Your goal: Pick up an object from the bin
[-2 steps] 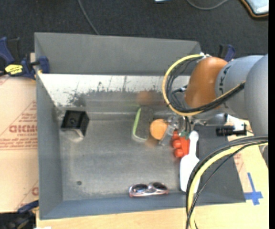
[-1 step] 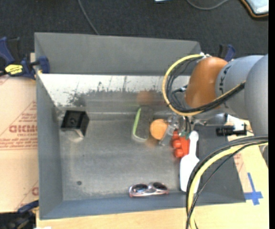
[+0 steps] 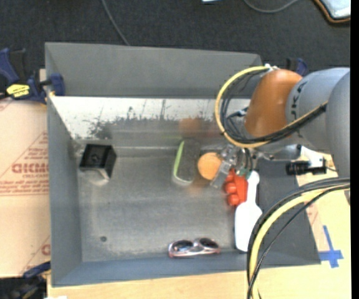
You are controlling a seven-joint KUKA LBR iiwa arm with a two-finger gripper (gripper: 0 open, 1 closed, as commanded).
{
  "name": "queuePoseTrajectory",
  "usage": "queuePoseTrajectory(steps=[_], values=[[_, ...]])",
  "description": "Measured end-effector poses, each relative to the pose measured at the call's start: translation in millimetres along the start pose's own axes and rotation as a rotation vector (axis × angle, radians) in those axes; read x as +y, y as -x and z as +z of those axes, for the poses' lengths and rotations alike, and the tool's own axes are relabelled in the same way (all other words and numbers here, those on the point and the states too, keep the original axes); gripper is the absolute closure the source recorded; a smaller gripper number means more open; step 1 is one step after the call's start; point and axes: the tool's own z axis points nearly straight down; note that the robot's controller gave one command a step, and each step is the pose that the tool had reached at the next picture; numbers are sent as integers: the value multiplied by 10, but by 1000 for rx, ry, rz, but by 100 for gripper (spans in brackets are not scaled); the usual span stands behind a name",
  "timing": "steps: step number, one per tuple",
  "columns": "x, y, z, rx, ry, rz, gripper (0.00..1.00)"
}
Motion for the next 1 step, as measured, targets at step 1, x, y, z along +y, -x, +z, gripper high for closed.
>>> queuePoseTrajectory(steps=[1], values=[[1,11,-178,-3,2,-1,100]])
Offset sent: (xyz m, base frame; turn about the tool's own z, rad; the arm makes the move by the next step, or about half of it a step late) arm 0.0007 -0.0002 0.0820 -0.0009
